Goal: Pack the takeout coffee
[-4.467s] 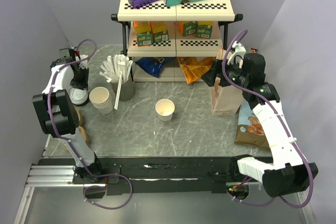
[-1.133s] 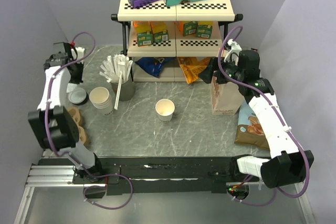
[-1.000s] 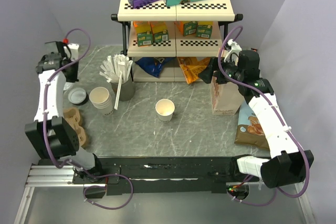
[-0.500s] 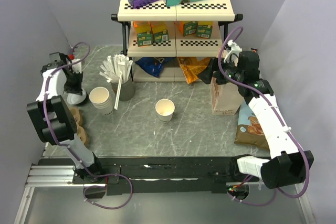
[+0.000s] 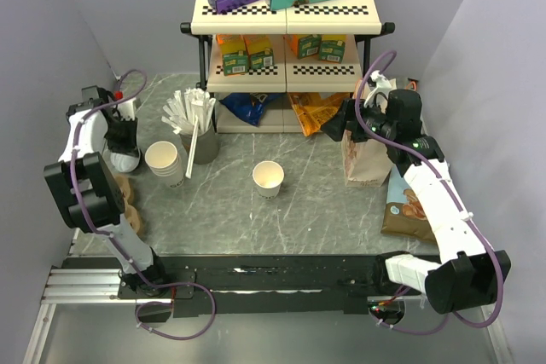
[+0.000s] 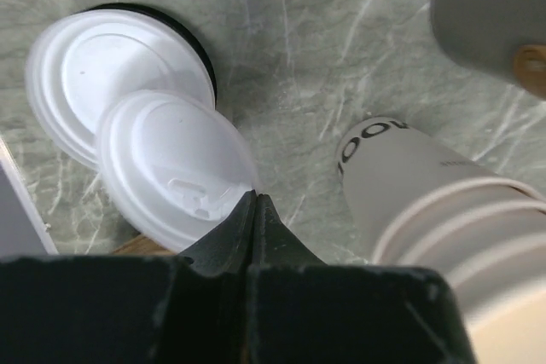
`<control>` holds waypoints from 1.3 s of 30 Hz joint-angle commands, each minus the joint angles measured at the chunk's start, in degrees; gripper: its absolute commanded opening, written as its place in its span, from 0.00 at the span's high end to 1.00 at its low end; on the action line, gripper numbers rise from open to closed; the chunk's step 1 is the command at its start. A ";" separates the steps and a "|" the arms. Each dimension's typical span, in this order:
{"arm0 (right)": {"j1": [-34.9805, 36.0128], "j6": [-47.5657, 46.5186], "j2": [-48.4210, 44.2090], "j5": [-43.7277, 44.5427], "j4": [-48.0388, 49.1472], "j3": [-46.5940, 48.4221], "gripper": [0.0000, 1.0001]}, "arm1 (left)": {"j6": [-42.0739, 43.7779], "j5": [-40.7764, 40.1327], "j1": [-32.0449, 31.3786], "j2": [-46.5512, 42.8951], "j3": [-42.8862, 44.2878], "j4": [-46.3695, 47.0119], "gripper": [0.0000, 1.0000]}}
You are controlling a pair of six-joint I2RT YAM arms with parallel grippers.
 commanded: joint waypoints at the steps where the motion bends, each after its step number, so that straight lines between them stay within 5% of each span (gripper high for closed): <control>1: -0.76 -0.22 -0.65 0.08 -0.22 1.03 0.06 | -0.53 3.77 0.00 -8.22 5.26 -3.04 0.99; 6: -0.76 -1.36 -0.30 0.43 -1.54 3.67 0.06 | 0.17 10.18 0.53 -14.73 9.92 -6.04 0.99; 15: -0.67 -4.26 -0.91 -0.27 -3.47 6.93 0.05 | 7.98 45.75 2.38 -24.67 18.27 -12.73 0.99; 19: -0.67 -6.10 -1.52 -1.84 -4.35 8.07 0.06 | -2.44 60.44 1.94 -28.53 15.82 -1.16 0.99; 21: -0.58 -7.16 -2.05 -4.13 -4.53 8.59 0.06 | -14.52 64.23 0.72 -30.20 11.17 8.14 0.99; 25: -0.06 -11.54 -3.19 -9.66 -5.14 9.38 0.07 | -28.99 63.99 -9.62 -33.98 1.08 30.81 0.99; 30: 3.28 -13.84 -3.46 -12.57 -7.07 10.09 0.07 | -42.16 62.84 -25.01 -33.03 -9.13 46.75 0.99; 36: 12.33 -21.47 -3.64 -14.51 -0.76 7.90 0.07 | -43.95 63.27 -35.49 -26.79 -13.54 54.42 0.99; 39: 13.57 -21.84 -2.94 -16.17 0.74 6.32 0.07 | -39.49 64.16 -37.52 -22.93 -10.74 46.75 0.99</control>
